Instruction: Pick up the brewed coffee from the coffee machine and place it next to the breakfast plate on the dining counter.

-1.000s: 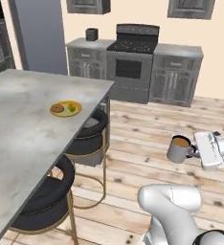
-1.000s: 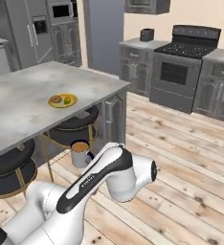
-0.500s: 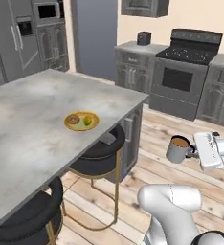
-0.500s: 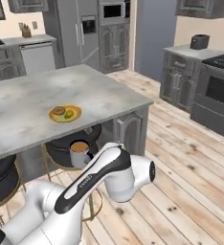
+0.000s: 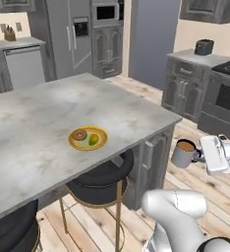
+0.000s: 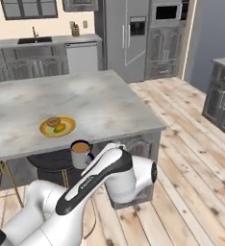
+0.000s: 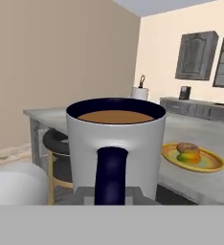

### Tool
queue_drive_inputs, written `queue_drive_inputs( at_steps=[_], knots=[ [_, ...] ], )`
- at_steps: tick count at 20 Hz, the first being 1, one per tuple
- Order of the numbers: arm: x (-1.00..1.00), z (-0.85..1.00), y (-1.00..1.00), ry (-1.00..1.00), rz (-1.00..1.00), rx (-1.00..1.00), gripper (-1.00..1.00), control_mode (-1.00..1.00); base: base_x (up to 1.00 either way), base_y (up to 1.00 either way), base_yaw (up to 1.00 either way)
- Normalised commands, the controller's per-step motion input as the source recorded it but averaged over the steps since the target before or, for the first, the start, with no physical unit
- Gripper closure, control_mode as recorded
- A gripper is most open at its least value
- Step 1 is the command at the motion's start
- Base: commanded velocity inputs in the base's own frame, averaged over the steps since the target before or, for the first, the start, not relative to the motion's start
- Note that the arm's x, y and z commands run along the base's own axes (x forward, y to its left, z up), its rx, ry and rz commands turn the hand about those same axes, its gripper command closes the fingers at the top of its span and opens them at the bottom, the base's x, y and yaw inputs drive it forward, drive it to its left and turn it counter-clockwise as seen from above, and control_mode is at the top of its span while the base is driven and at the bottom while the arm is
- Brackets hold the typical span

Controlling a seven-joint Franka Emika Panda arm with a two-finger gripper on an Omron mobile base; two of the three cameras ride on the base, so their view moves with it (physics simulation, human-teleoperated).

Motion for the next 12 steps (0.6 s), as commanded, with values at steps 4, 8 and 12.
queue_drive_inputs(
  at_steps=[4, 8, 12],
  knots=[
    [0.00, 0.00, 0.00, 0.00, 0.00, 0.00, 1.00, 1.00, 1.00, -0.23, 0.58],
    [0.00, 0.00, 0.00, 0.00, 0.00, 0.00, 1.00, 1.00, 1.00, -0.06, 0.59],
    [0.00, 0.00, 0.00, 0.00, 0.00, 0.00, 1.00, 1.00, 1.00, -0.04, 0.59]
  ],
)
